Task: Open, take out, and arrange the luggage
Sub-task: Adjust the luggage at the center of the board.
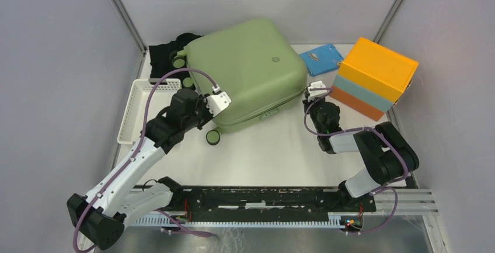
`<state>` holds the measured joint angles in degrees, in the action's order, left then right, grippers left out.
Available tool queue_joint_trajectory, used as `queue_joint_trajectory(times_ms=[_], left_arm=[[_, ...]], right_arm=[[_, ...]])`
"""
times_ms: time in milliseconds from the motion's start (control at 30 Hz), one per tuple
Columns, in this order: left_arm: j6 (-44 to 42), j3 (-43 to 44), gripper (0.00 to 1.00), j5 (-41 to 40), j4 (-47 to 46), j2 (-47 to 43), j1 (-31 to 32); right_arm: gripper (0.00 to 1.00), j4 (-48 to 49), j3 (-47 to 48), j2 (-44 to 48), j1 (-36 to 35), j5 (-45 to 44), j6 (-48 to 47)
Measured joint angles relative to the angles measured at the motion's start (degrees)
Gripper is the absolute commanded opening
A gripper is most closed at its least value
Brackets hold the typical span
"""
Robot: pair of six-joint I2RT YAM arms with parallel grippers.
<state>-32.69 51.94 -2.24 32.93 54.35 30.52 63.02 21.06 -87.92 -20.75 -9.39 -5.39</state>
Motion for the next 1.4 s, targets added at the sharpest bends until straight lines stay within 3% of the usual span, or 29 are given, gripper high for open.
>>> queue_joint_trajectory(times_ms=[167, 400, 500, 633, 667, 767, 800, 900, 1067, 1400], left_arm=[[0.0, -0.3, 0.08, 0.9, -0.6, -0.3, 0.0], [0.2, -0.7, 0.15, 2.0, -0.8, -1.1, -0.1], [1.9, 0.3, 0.26, 4.5, 0.3, -0.9, -0.7], [8.3, 3.3, 0.49, 8.6, 2.8, -0.7, -1.2], [10.5, 4.1, 0.57, 9.9, 3.1, -1.1, -1.1], [17.3, 5.0, 0.94, 11.9, 2.3, -3.7, -0.8], [18.9, 5.0, 0.99, 11.7, 2.0, -4.7, -0.8], [27.4, 4.9, 1.0, 9.5, -0.7, -8.7, -0.8], [35.1, 3.9, 1.0, 6.6, -7.5, -10.8, -0.8], [48.5, 4.8, 1.0, 6.4, -17.1, 2.4, -8.7]], right_arm=[[0.04, -2.8, 5.2, -3.4, 0.2, -2.4, -0.8], [0.55, -3.6, 5.2, -2.7, 1.6, -4.1, -0.9], [0.69, -4.9, 1.7, 3.3, 2.3, -2.7, 0.0], [0.81, -9.0, 0.2, 12.3, 2.4, 3.9, 1.1], [0.83, -10.4, 0.3, 14.5, 2.4, 6.3, 1.5], [0.89, -15.1, 2.0, 19.0, 2.4, 12.4, 2.7], [0.92, -16.5, 3.0, 19.8, 2.4, 13.8, 3.5], [0.98, -20.2, 7.4, 20.2, 2.3, 17.9, 6.3], [0.98, -24.7, 18.8, 15.2, 2.3, 21.9, 12.0], [0.98, -40.0, 42.8, 1.4, 2.9, 18.2, 20.2]])
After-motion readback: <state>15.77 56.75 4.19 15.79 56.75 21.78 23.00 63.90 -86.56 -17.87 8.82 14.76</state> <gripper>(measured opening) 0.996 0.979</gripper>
